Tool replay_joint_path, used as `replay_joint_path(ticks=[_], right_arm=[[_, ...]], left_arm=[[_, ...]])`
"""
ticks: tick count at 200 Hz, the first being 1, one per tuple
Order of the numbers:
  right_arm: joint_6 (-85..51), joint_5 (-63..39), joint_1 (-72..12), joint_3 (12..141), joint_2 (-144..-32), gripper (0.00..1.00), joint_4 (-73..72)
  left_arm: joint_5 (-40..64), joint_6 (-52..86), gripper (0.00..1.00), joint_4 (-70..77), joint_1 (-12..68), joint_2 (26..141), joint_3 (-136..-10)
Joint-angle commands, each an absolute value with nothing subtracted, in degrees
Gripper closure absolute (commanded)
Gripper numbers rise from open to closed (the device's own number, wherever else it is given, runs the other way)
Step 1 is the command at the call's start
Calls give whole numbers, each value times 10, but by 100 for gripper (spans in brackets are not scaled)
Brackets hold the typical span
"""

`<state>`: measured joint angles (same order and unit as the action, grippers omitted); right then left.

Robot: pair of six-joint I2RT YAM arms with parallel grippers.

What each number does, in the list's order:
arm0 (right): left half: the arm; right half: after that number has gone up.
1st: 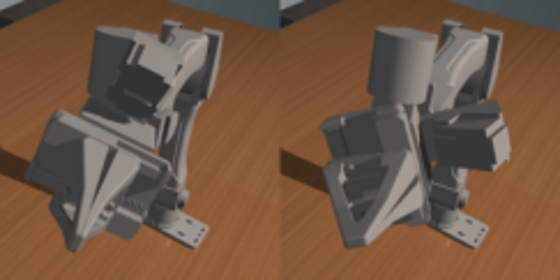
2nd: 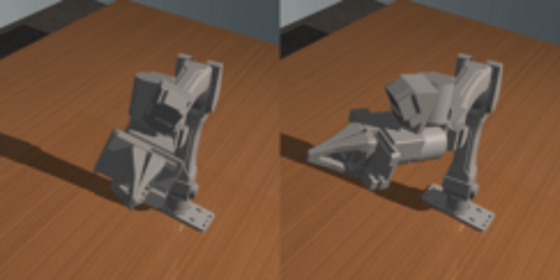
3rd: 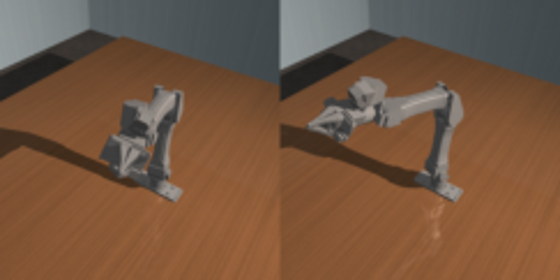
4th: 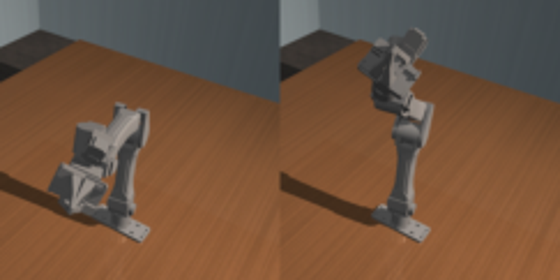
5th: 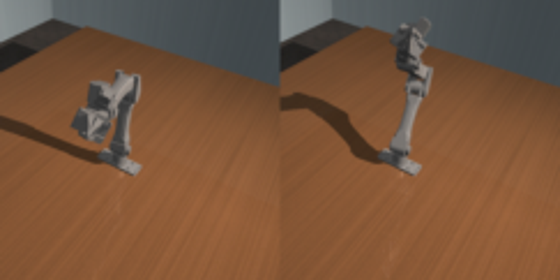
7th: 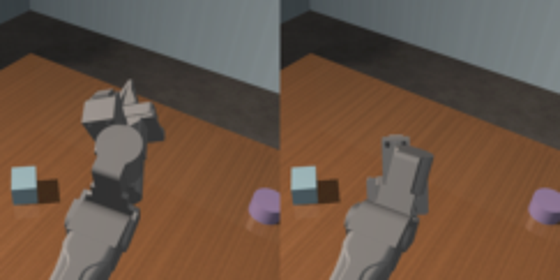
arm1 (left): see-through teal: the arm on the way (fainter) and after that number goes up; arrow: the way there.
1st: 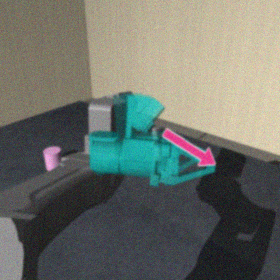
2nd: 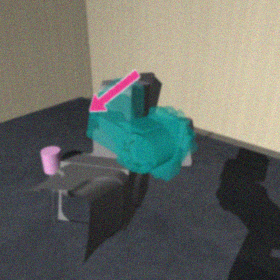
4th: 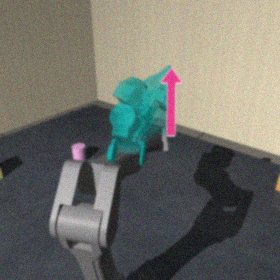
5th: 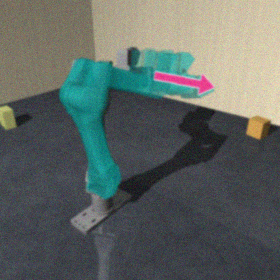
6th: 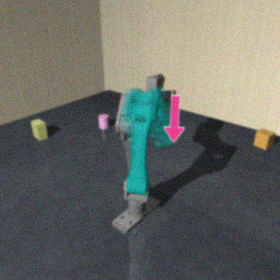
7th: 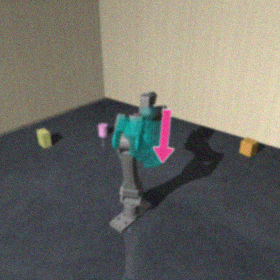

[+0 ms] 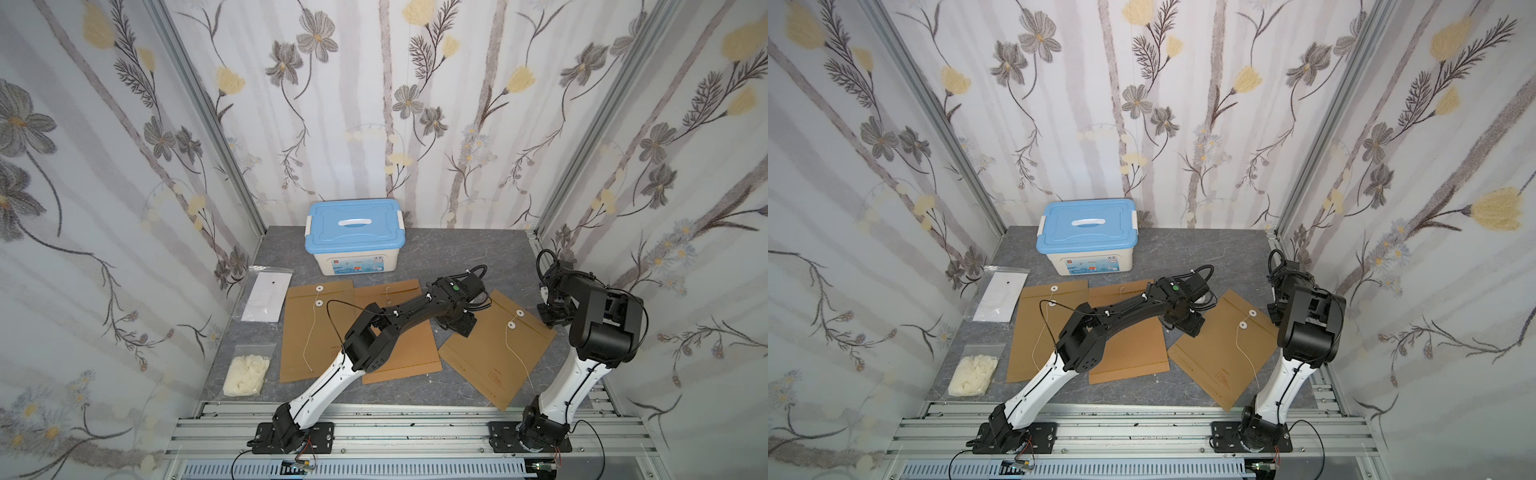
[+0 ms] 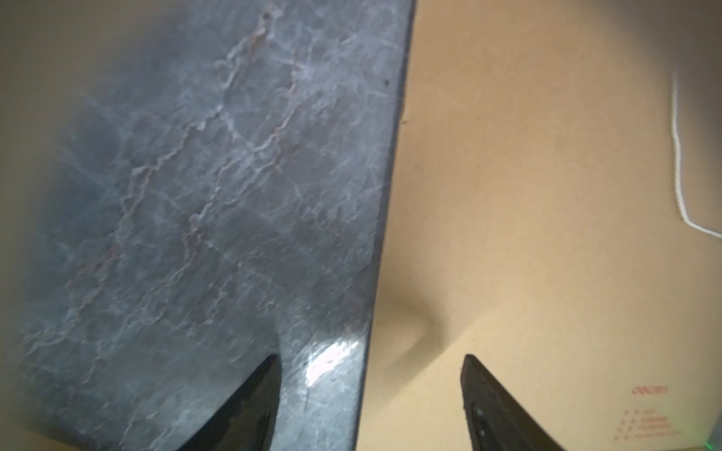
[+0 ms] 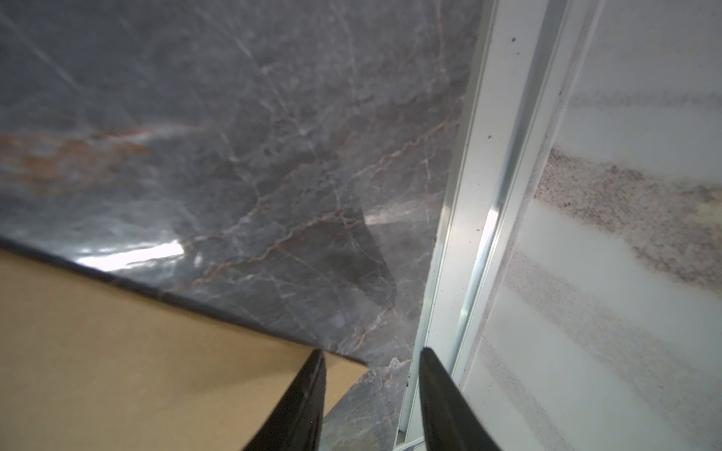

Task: Close the mouth of the file bag
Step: Adjust the file bag at the center of the board.

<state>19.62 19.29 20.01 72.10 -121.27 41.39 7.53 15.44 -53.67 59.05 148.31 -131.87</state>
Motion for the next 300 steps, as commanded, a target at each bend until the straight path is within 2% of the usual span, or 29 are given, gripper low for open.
replay_joint_path(ticks=[1, 14, 41, 52, 80, 91, 121, 139, 199, 216, 229, 250, 263, 300], right_arm=[[199, 45, 196, 715, -1231, 58, 336], [198, 45, 195, 716, -1232, 58, 337], [197, 47, 195, 717, -1233, 59, 338], [196, 48, 194, 718, -1233, 59, 339], [195, 53, 194, 717, -1233, 60, 339], [194, 59, 191, 717, -1233, 59, 338], [180, 110, 183, 719, -1233, 60, 333], [167, 154, 184, 736, -1220, 62, 346], [92, 120, 157, 769, -1087, 61, 399], [32, 84, 128, 796, -1070, 61, 455], [-43, 17, 119, 799, -1045, 61, 499], [-163, -75, 116, 739, -983, 55, 540], [-191, -122, 114, 682, -937, 53, 554], [-267, -182, 113, 544, -835, 46, 621]], left_arm=[[106, 161, 27, -649, 623, 1543, -1324], [98, 164, 33, -657, 626, 1551, -1330], [83, 162, 38, -689, 624, 1579, -1360], [91, 161, 50, -691, 623, 1586, -1362], [98, 161, 59, -687, 620, 1595, -1364], [98, 162, 70, -695, 617, 1602, -1371], [106, 160, 80, -696, 618, 1611, -1375], [108, 161, 100, -695, 615, 1612, -1375], [157, 204, 100, -643, 551, 1586, -1334], [150, 217, 100, -627, 545, 1572, -1326], [134, 228, 100, -618, 541, 1562, -1318], [128, 236, 100, -608, 536, 1558, -1318], [133, 241, 100, -604, 528, 1560, -1319], [119, 258, 100, -562, 520, 1530, -1271]])
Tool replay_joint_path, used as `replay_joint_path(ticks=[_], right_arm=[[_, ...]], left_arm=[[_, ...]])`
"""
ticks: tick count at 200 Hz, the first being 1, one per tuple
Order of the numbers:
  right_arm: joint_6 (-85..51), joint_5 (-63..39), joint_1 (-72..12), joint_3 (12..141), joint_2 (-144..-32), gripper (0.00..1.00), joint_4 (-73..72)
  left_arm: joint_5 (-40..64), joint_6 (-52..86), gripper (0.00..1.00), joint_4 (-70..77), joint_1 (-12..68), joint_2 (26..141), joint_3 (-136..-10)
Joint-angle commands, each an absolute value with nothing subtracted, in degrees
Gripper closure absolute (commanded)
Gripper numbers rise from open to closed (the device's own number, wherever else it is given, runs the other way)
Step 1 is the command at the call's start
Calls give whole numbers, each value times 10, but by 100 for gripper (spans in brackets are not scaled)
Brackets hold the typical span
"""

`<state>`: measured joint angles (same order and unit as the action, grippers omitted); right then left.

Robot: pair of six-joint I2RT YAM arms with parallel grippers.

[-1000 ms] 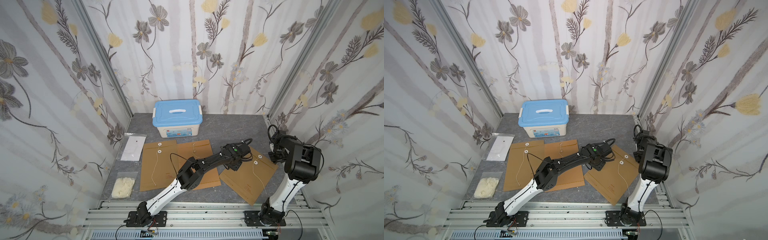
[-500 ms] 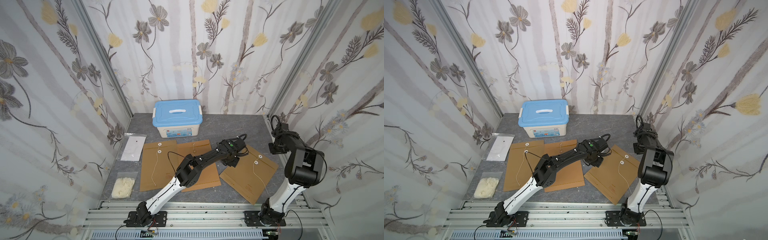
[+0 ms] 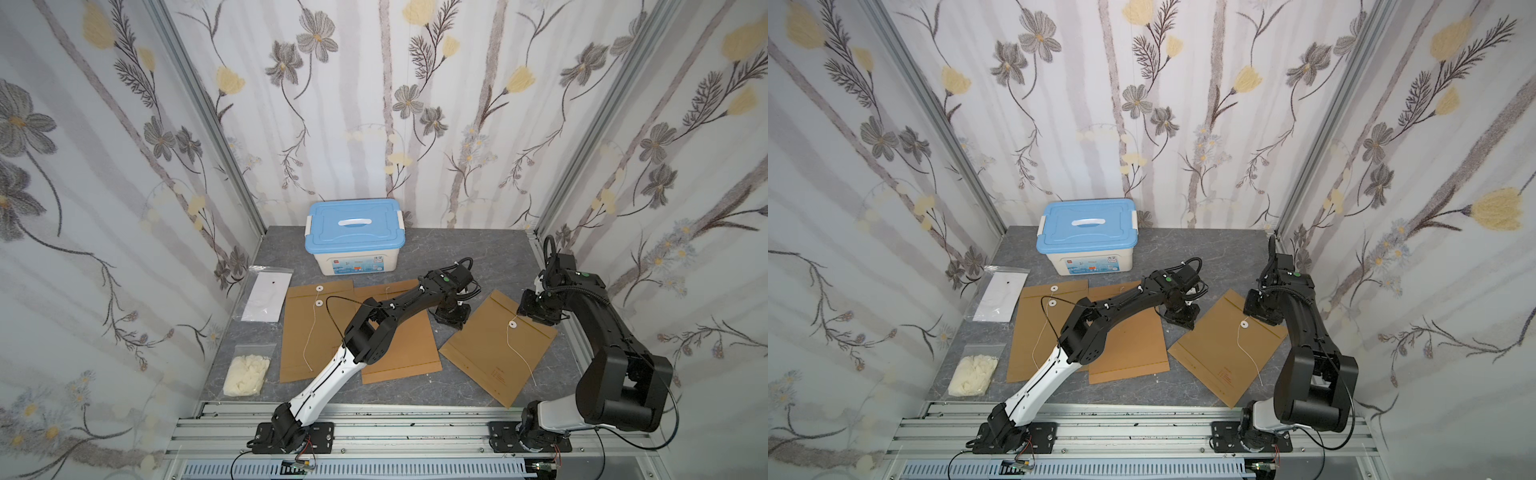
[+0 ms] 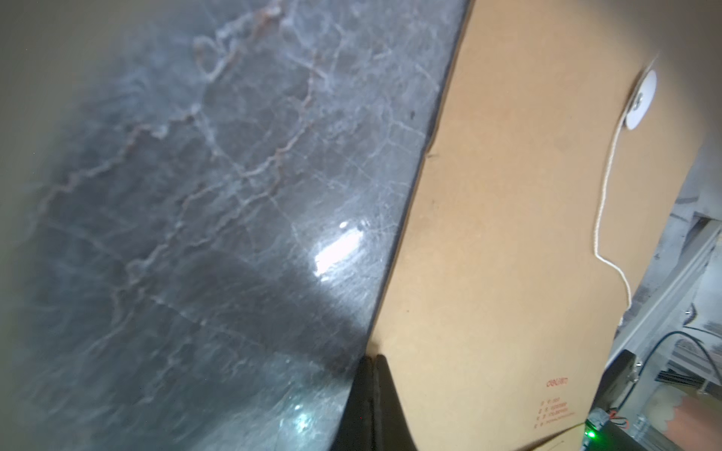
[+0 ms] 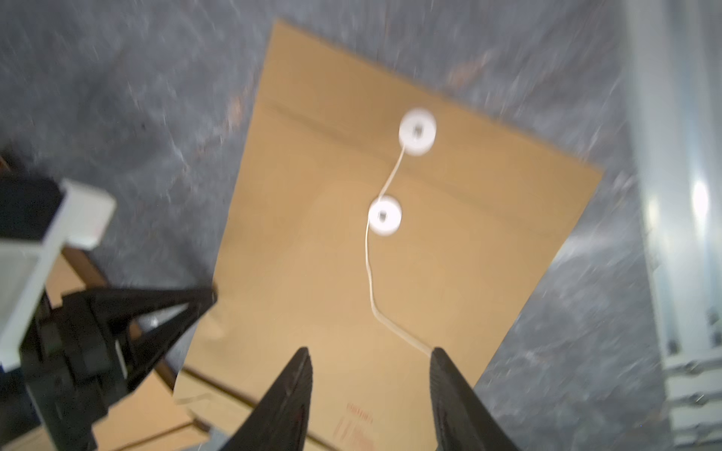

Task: Close the mouth of the file bag
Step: Adjust the file bag at the center of the board, then pick up the file bag from the center of the board.

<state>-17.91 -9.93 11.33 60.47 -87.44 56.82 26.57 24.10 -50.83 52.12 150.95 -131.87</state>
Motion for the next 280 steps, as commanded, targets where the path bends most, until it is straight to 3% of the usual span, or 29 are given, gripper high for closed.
replay_joint_path(ticks=[1, 53, 87, 109, 174, 256, 280], right_arm=[[-268, -184, 112, 542, -835, 46, 620], [-282, -131, 124, 475, -859, 37, 592], [-316, -214, 143, 412, -837, 42, 517], [-297, -123, 153, 416, -832, 39, 551], [-290, -180, 165, 421, -912, 47, 475], [-298, -212, 147, 384, -957, 49, 408], [-301, -218, 147, 374, -943, 60, 375]], left_arm=[[119, 259, 100, -560, 520, 1528, -1269], [84, 293, 100, -468, 509, 1449, -1169], [83, 308, 100, -432, 494, 1417, -1126], [94, 324, 100, -389, 487, 1384, -1078], [134, 335, 100, -351, 485, 1377, -1043], [190, 365, 100, -307, 470, 1394, -1008], [192, 365, 100, -307, 470, 1396, -1005]])
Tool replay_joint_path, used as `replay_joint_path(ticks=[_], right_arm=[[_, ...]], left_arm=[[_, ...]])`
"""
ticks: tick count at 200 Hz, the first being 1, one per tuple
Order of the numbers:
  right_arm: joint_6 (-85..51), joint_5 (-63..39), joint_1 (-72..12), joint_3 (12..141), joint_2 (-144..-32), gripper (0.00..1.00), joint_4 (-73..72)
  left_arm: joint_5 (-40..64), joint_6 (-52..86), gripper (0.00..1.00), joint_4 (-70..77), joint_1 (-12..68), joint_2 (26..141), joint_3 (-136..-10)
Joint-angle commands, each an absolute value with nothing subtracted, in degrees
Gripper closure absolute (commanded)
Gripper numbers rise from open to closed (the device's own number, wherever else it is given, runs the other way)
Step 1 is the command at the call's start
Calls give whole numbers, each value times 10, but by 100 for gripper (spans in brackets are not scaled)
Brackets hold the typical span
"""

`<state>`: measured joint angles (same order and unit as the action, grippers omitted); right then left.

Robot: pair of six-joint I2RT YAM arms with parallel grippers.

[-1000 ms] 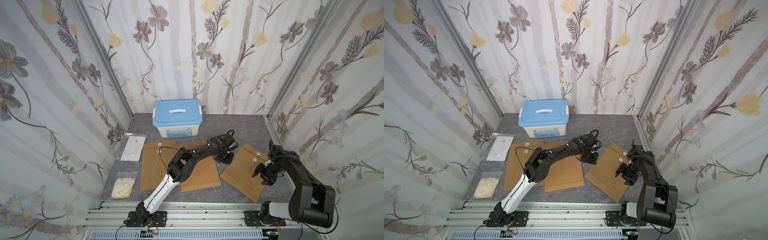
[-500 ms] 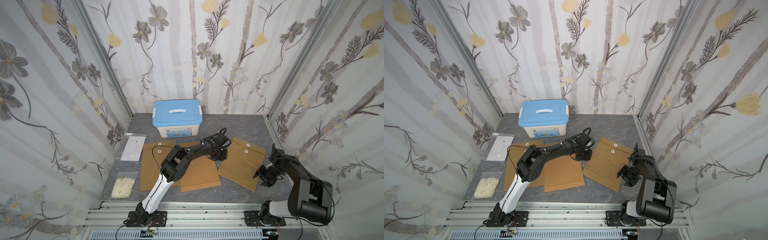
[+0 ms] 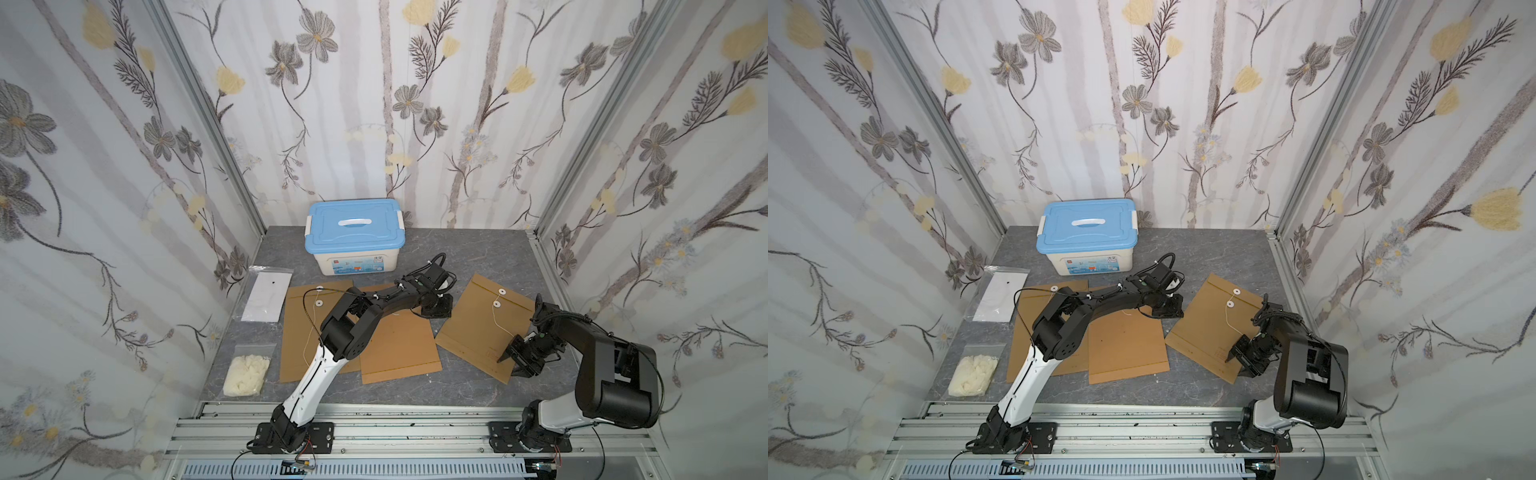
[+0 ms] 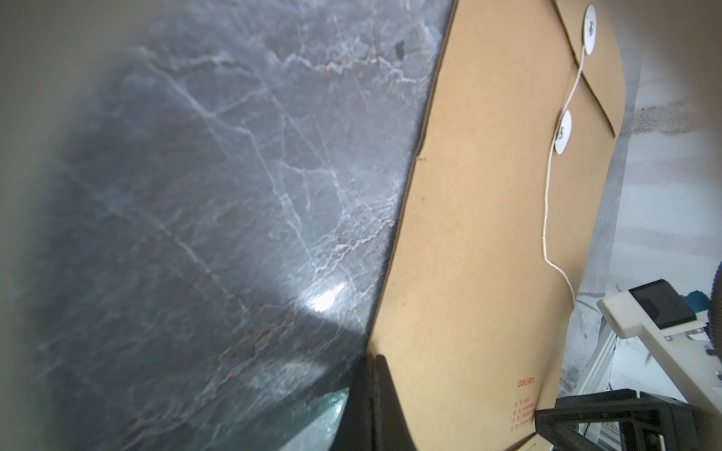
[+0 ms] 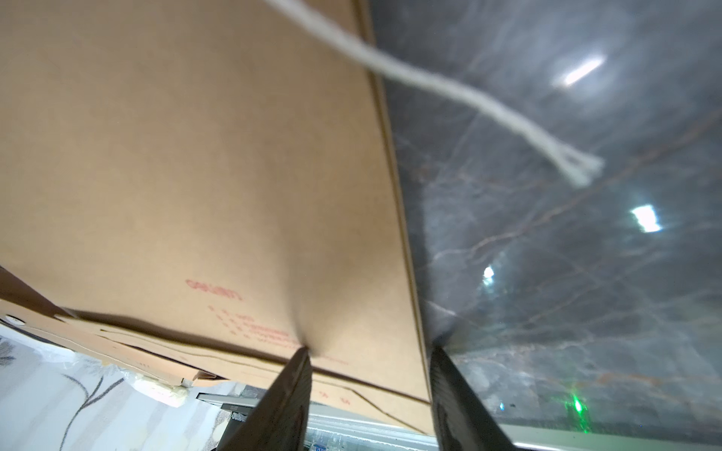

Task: Close the mouth of the file bag
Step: Pick up the file bag from the center of the board.

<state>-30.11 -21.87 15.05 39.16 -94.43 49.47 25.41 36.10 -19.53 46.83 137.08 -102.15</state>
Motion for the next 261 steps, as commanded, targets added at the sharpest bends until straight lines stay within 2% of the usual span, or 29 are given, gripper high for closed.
replay_joint_path(ticks=[1, 20, 35, 55, 96, 124, 148, 170, 182, 210, 261], right_arm=[[-301, -219, 147, 374, -942, 60, 373], [-304, -223, 149, 367, -927, 73, 352], [-304, -222, 149, 364, -920, 80, 343], [-305, -220, 149, 357, -880, 85, 327], [-279, -227, 153, 357, -869, 99, 334], [-271, -241, 158, 358, -849, 100, 340], [-270, -263, 159, 358, -829, 100, 348], [-265, -289, 167, 360, -806, 100, 354], [-262, -312, 179, 360, -798, 100, 350], [-258, -400, 197, 359, -792, 100, 327], [-256, -473, 210, 359, -753, 100, 317]], left_arm=[[192, 365, 100, -307, 470, 1396, -1005], [191, 364, 100, -308, 471, 1394, -1001], [193, 365, 100, -309, 472, 1392, -998], [197, 367, 100, -310, 472, 1392, -999], [202, 368, 100, -312, 467, 1384, -1003], [212, 369, 100, -310, 449, 1375, -1018], [214, 364, 82, -288, 434, 1347, -1023], [243, 358, 47, -264, 424, 1327, -1035], [263, 366, 36, -245, 417, 1318, -1031], [335, 399, 26, -200, 398, 1302, -998], [416, 428, 20, -144, 389, 1300, -951]])
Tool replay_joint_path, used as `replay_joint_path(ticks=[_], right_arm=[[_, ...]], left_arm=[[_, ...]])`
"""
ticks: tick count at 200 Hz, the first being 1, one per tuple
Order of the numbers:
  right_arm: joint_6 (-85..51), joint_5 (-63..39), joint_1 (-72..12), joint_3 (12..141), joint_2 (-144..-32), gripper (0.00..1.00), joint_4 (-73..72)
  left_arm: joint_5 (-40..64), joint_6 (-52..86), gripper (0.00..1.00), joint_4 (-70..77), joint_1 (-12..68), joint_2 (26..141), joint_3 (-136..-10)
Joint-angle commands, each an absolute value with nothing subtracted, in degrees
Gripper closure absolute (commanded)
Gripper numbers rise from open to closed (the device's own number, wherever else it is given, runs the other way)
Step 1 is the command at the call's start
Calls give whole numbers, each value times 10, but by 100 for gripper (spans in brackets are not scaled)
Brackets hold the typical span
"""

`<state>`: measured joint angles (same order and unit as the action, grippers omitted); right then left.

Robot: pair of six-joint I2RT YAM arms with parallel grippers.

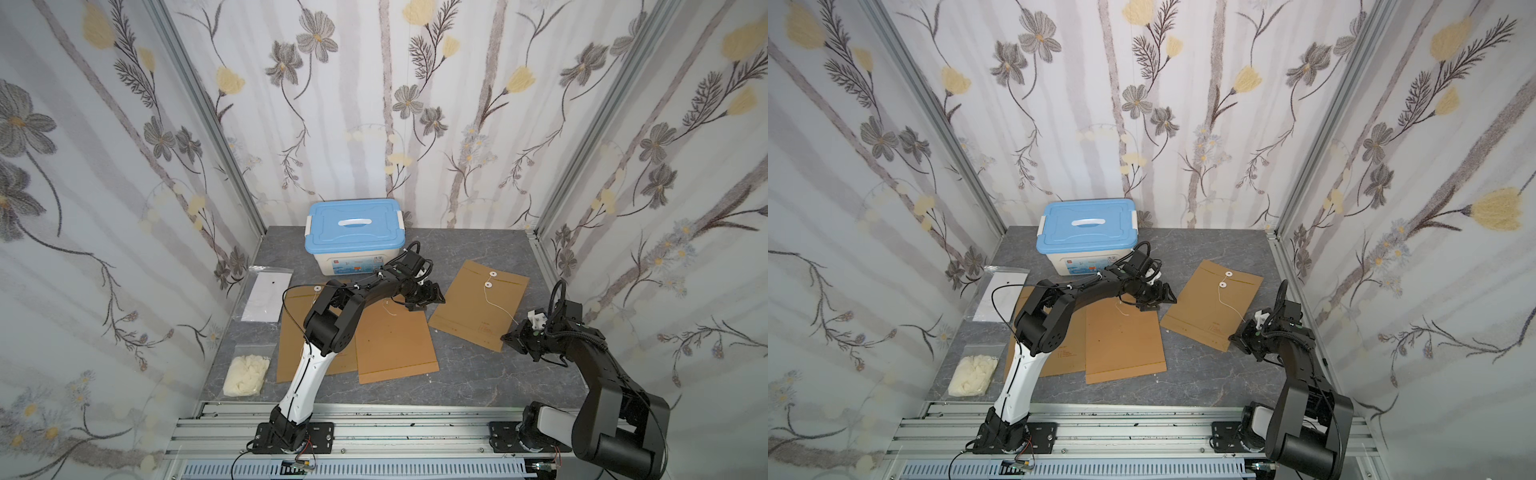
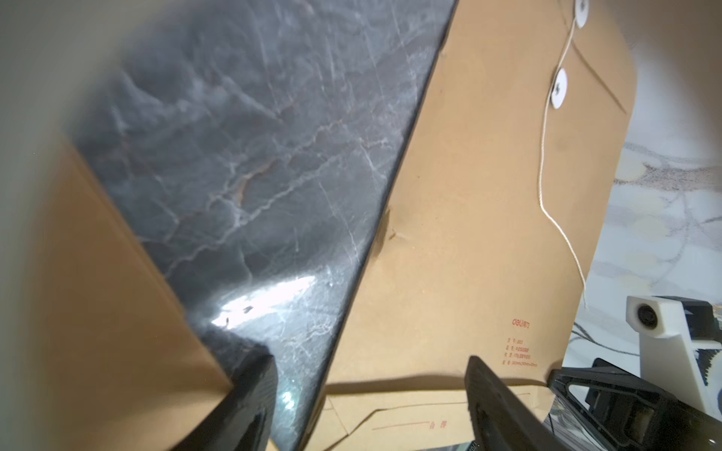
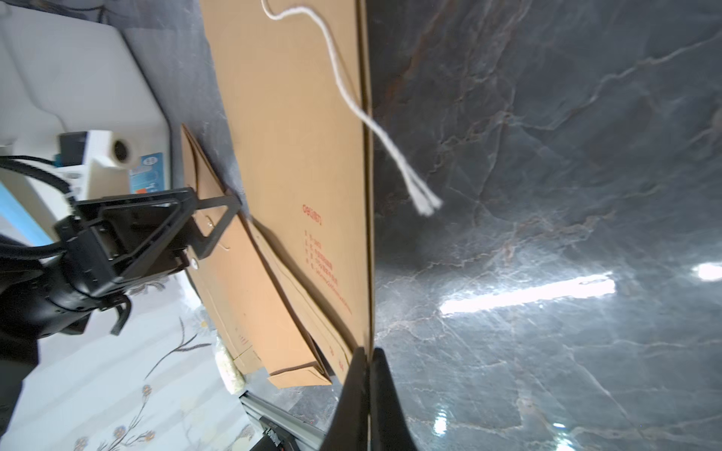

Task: Close the mouth of the file bag
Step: Pick up the file bag from the center of the board.

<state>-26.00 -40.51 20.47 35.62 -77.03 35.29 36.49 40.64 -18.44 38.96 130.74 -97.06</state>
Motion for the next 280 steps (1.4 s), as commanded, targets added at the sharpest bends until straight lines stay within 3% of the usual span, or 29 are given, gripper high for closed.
replay_joint_path(ticks=[1, 24, 52, 80, 121, 147, 189, 206, 239, 256, 280], right_arm=[[-257, -474, 211, 359, -752, 100, 317], [-266, -494, 223, 367, -732, 100, 320], [-241, -494, 240, 364, -740, 100, 338], [-280, -556, 252, 323, -761, 100, 254], [-283, -563, 266, 332, -749, 100, 261], [-265, -553, 267, 337, -754, 100, 279], [-260, -536, 265, 333, -756, 100, 285], [-251, -509, 265, 336, -751, 100, 301], [-241, -481, 260, 342, -749, 100, 321], [-240, -462, 259, 340, -743, 100, 322], [-238, -455, 255, 343, -749, 96, 323]], left_arm=[[418, 428, 20, -142, 389, 1300, -950], [439, 436, 19, -131, 383, 1300, -935], [392, 411, 16, -173, 375, 1291, -937], [463, 465, 16, -87, 386, 1328, -934], [480, 473, 16, -86, 384, 1323, -925], [522, 523, 19, 11, 378, 1321, -897], [553, 581, 45, 133, 381, 1306, -872], [551, 578, 61, 136, 380, 1296, -869], [545, 579, 69, 135, 372, 1286, -862], [545, 571, 82, 132, 365, 1279, -862], [544, 547, 83, 99, 360, 1278, -875]])
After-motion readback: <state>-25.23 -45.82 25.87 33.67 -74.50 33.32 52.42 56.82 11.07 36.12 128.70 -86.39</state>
